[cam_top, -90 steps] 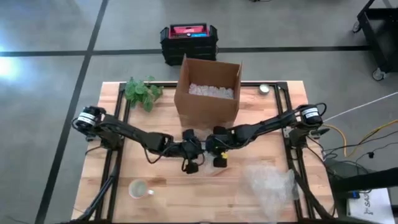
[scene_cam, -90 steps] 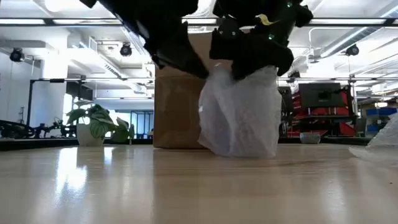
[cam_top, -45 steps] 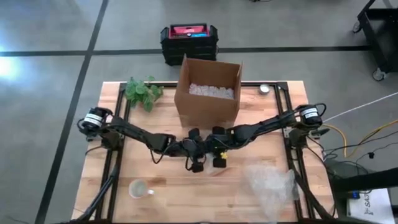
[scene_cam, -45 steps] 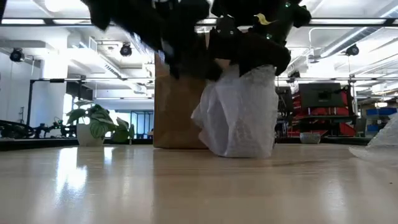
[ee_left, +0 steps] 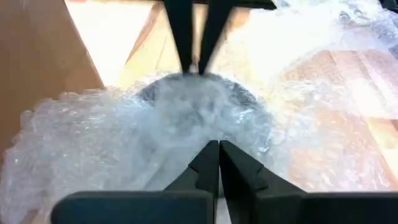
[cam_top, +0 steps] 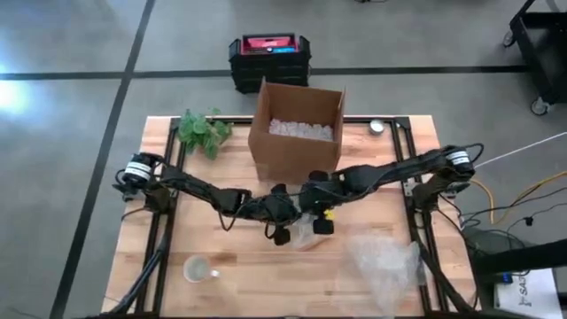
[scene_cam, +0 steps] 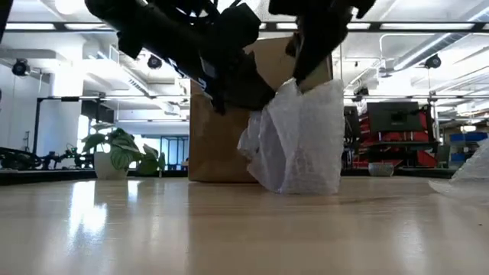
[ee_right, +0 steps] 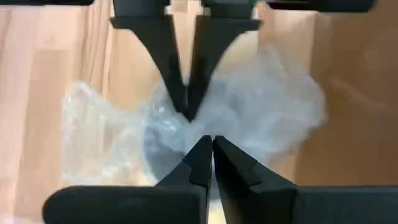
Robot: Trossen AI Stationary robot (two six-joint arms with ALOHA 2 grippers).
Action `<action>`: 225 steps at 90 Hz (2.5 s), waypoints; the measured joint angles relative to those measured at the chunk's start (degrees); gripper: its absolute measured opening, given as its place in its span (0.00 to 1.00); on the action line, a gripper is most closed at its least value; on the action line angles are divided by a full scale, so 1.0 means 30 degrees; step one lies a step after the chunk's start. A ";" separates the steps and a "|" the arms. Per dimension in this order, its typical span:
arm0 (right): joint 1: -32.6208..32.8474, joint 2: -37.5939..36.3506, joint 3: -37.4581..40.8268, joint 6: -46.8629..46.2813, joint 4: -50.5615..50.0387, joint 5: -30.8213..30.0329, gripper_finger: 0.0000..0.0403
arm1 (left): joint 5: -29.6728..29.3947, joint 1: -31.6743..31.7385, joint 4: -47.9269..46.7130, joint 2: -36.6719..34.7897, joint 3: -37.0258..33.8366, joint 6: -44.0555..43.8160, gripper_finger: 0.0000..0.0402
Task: Wrap mug
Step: Wrap the blue cup in bubble wrap
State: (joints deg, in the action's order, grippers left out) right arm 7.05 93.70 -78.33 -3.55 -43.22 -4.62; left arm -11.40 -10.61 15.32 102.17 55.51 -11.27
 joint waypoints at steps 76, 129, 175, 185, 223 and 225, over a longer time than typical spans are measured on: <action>0.0096 0.2589 0.4956 -0.1647 0.7071 0.1090 0.01 | 0.0015 -0.0015 -0.0672 -0.0920 0.0029 0.0045 0.00; 0.0188 0.0527 0.2822 -0.0538 0.4653 0.1195 0.01 | -0.0066 -0.0015 -0.0892 -0.0854 0.0043 0.0080 0.00; 0.0480 0.1948 0.2363 -0.0101 0.3148 0.1215 0.01 | -0.0066 0.0000 -0.0897 -0.0857 0.0057 0.0080 0.00; 0.0515 -0.0260 0.1941 -0.0044 0.3123 0.1453 0.01 | -0.0066 -0.0010 -0.0921 -0.0861 0.0057 0.0080 0.00; 0.0671 0.1934 0.3075 0.0450 0.5006 0.3089 0.01 | -0.0012 -0.0015 -0.0877 -0.0861 0.0057 0.0078 0.00; 0.0639 0.2267 0.3049 0.0498 0.5153 0.3080 0.01 | 0.0000 -0.0015 -0.0891 -0.0861 0.0057 0.0080 0.00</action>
State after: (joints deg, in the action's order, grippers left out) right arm 8.97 100.50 -69.18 -2.06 -27.76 4.62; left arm -11.40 -10.66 12.64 99.59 55.68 -11.03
